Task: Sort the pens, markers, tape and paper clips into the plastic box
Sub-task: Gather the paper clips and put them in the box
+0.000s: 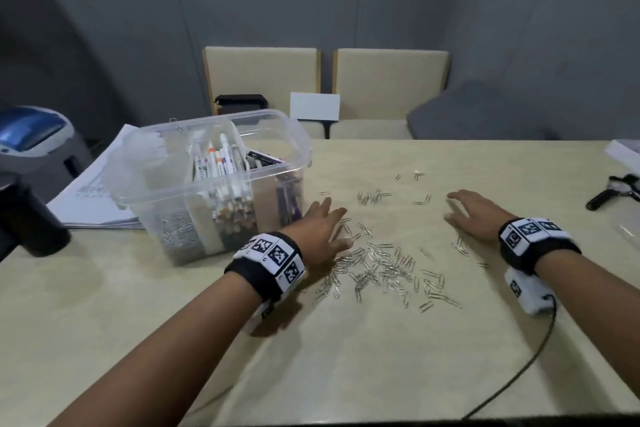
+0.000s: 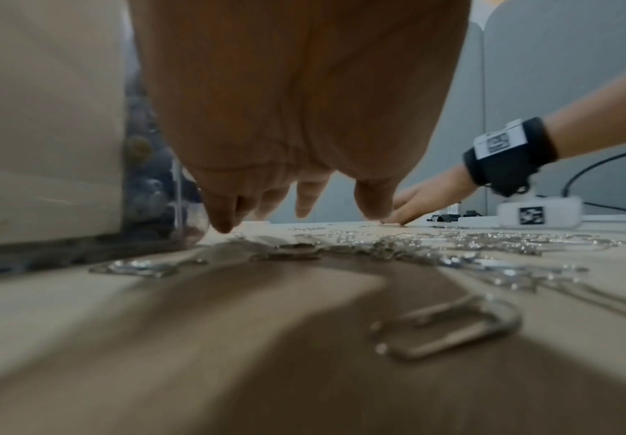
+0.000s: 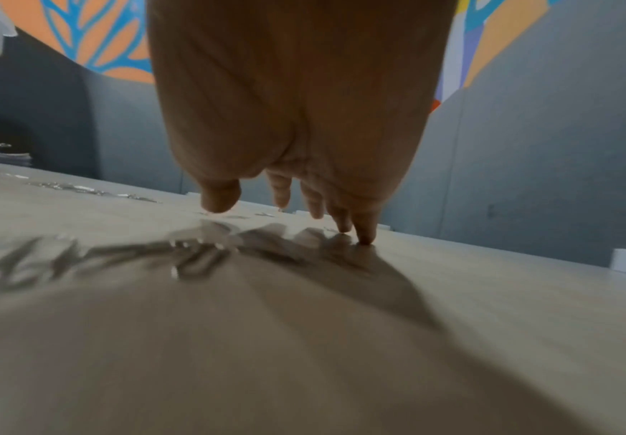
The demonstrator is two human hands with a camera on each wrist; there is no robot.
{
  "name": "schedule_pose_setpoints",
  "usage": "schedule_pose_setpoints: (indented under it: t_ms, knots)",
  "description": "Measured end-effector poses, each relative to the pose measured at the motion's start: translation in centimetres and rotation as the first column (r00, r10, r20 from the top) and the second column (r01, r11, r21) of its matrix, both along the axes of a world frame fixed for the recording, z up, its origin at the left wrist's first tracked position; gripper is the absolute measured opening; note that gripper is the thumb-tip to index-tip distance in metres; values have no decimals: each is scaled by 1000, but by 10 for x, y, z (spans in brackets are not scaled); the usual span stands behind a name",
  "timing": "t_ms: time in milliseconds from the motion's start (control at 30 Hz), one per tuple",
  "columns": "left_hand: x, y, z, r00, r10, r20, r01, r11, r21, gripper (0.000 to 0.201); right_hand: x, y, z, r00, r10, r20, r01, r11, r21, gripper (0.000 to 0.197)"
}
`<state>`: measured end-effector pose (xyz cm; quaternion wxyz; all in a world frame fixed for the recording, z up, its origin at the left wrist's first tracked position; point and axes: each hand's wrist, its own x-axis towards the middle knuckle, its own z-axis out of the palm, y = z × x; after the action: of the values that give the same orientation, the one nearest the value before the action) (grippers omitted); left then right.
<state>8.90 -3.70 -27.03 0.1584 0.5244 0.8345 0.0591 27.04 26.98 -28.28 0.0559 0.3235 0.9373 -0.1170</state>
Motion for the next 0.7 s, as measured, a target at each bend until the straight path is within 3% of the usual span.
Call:
schedule_pose_setpoints:
  t_ms: [167, 300, 367, 500, 700]
  knots:
    - [-4, 2, -11, 995, -74, -69, 67, 994, -91, 73, -58, -5, 3, 999, 1, -37, -3, 997, -72, 74]
    - [-7, 3, -16, 993, -69, -95, 64, 996, -55, 70, -102, -3, 4, 993, -97, -65, 90, 991, -101, 82]
    - [-8, 4, -17, 994, -59, -91, 56, 998, -40, 68, -120, -6, 2, 997, -78, -12, 77, 993, -85, 81]
    - [-10, 5, -19, 997, -42, -67, 40, 998, -39, 68, -136, -34, 4, 984, 103, 143, -99, 994, -37, 79]
    - [-7, 6, -13, 999, -18, -39, 16, 998, -58, 76, -122, -88, 5, 890, 426, 163, -410, 904, -126, 87]
